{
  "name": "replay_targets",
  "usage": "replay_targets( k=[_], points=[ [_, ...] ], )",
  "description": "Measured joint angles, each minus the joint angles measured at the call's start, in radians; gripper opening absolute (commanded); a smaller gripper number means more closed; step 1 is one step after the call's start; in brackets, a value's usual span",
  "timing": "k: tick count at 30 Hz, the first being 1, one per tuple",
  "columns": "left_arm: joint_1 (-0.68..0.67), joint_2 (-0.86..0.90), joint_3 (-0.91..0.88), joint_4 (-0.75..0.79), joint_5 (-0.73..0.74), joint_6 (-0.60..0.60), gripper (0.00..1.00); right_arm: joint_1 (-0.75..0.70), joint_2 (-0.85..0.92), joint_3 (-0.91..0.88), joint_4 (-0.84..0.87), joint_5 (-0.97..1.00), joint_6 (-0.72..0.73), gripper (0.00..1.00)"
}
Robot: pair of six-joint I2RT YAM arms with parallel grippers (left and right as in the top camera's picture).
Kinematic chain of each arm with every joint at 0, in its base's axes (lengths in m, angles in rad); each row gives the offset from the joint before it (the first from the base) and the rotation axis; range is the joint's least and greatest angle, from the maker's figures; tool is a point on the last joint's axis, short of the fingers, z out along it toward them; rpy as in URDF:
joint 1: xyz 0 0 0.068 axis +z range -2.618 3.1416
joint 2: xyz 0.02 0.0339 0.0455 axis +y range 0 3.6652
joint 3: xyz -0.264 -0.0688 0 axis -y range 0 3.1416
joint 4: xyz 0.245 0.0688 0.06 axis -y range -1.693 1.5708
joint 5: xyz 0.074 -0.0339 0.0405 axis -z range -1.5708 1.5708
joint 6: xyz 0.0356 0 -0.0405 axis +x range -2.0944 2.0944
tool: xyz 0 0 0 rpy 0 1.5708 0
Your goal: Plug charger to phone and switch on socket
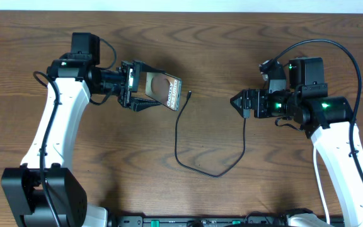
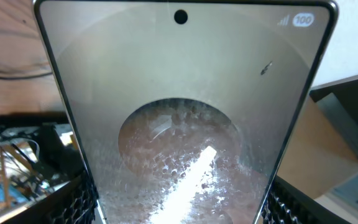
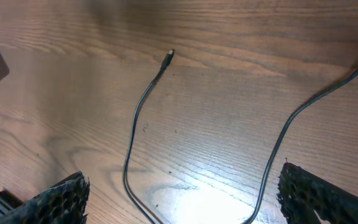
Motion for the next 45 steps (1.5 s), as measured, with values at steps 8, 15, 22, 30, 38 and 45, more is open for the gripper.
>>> replay_targets(
  k=[8,15,22,30,38,45],
  points=[
    [0.003,0.000,0.000,0.000,0.024,-0.026,0.67,0.000,0.000,0.000,0.000,0.003,0.013,0.95],
    [0.003,0.000,0.000,0.000,-0.010,-0.030,0.67,0.002,0.000,0.000,0.033,0.000,0.038,0.95],
    [0.003,0.000,0.000,0.000,-0.202,-0.030,0.66,0.063,0.011,0.000,0.121,-0.029,0.088,0.92],
    [0.003,0.000,0.000,0.000,-0.323,-0.046,0.66,0.189,0.110,0.000,0.343,-0.068,0.255,0.81],
    [0.003,0.000,0.000,0.000,-0.341,-0.082,0.66,0.318,0.202,0.001,0.562,-0.089,0.399,0.80],
    [0.011,0.000,0.000,0.000,-0.355,-0.104,0.66,0.397,0.253,0.001,0.675,-0.091,0.465,0.78]
  ],
)
